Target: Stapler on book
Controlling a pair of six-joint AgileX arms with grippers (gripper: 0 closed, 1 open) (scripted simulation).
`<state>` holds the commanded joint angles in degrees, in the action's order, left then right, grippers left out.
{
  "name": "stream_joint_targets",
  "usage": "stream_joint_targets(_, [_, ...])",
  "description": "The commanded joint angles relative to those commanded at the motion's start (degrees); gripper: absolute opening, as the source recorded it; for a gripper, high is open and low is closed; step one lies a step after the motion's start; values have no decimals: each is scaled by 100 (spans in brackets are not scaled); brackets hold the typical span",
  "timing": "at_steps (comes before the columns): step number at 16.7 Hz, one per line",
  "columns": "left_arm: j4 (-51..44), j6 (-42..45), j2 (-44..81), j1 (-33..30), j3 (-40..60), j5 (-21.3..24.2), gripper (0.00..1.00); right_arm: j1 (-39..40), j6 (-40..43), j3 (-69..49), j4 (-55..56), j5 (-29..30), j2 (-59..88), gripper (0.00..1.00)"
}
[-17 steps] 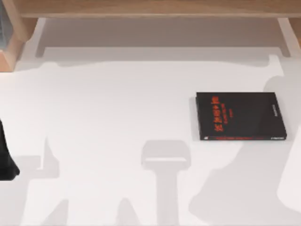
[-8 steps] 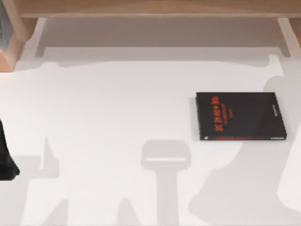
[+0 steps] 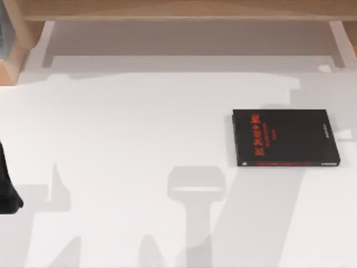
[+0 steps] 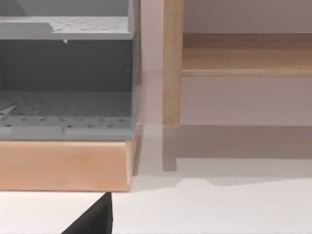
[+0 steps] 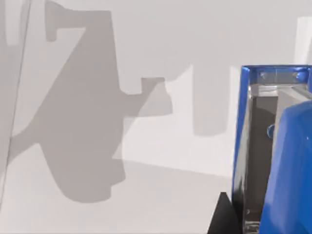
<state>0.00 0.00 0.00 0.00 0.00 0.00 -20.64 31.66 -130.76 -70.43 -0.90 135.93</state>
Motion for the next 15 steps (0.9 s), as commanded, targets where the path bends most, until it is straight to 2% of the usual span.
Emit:
stream_joint_targets(8, [0,0,0,0,0,0,100,1166,-1612,1409,80,262,-1631,0])
stream_joint_targets(15, [0,0,0,0,0,0,100,2636,-3466,2577,506,324,-1894,0])
